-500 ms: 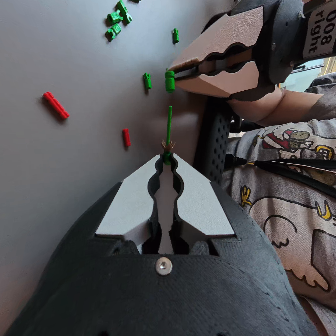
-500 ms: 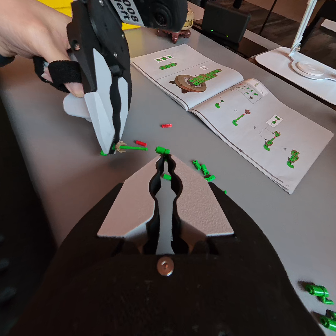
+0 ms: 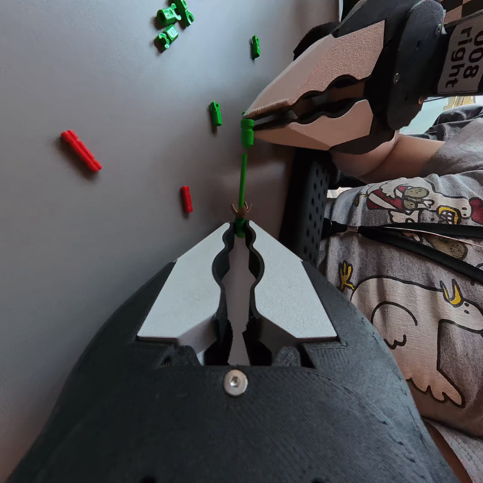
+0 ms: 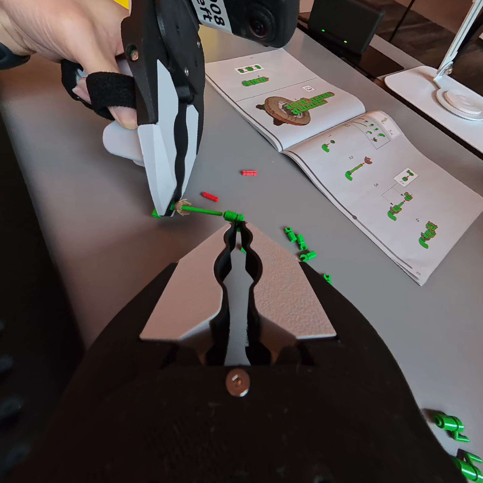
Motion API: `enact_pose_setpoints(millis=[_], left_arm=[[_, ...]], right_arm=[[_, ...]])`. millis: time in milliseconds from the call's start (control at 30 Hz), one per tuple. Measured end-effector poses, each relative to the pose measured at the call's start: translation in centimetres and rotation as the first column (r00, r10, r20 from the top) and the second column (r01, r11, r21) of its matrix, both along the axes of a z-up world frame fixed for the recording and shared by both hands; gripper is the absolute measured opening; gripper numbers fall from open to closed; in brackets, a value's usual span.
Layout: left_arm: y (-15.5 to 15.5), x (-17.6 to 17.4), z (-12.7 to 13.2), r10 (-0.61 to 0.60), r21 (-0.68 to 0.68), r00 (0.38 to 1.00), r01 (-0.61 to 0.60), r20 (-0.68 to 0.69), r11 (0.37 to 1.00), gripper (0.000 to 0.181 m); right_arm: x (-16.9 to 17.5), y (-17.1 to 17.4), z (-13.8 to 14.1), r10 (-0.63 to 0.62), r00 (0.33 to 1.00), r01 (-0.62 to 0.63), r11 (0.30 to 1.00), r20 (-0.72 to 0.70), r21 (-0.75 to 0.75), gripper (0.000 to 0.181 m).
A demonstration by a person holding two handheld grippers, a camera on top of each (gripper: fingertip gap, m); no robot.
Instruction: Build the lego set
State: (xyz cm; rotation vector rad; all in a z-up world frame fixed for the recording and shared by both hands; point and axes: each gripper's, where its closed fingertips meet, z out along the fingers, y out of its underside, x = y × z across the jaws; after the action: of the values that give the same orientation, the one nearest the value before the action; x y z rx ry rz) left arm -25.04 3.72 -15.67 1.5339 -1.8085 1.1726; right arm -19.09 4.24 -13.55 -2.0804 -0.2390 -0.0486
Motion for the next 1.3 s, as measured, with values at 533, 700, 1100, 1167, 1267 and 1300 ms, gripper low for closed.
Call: enact_pose_setpoints(millis=[533,700,1100,1167,1267,1300], left_arm=[[-0.4,-0.5,-0.2,-0.031,0.016,0.999,0.031,-0.023,0.999,0.006],[-0.5,-0.7,-0.2,-0.035,0.01,0.999,0.035,-0.033,0.999,0.006],[-0.6,-0.6,-0.3,-0.059,0.047,0.998,0.059,-0.005,0.997,0.006],[-0.4,-0.1,-0.3,-0.028,0.047,1.0,0.027,0.007,0.999,0.006],[-0.6,-0.4,-0.3,-0.049,0.04,0.999,0.049,-0.002,0.998,0.006],[-0.7,-0.7,-0.3,-0.065,0.044,0.998,0.065,-0.003,0.997,0.006]], right_arm=[[-0.6,-0.2,-0.7,0.057,0.994,-0.054,0.998,0.094,-0.037,0.002],[-0.9,-0.2,-0.4,0.079,0.994,-0.079,0.997,0.072,-0.014,0.002],[-1.0,-0.3,-0.3,0.073,0.996,-0.073,0.997,0.052,-0.013,0.002],[-2.5,-0.4,-0.6,0.158,0.987,-0.157,0.987,0.026,-0.029,0.0],[-2.9,-0.1,-1.6,0.17,0.965,-0.154,0.984,0.198,-0.093,0.0],[-2.6,0.0,-1.1,0.148,0.958,-0.135,0.988,0.245,-0.069,0.0]])
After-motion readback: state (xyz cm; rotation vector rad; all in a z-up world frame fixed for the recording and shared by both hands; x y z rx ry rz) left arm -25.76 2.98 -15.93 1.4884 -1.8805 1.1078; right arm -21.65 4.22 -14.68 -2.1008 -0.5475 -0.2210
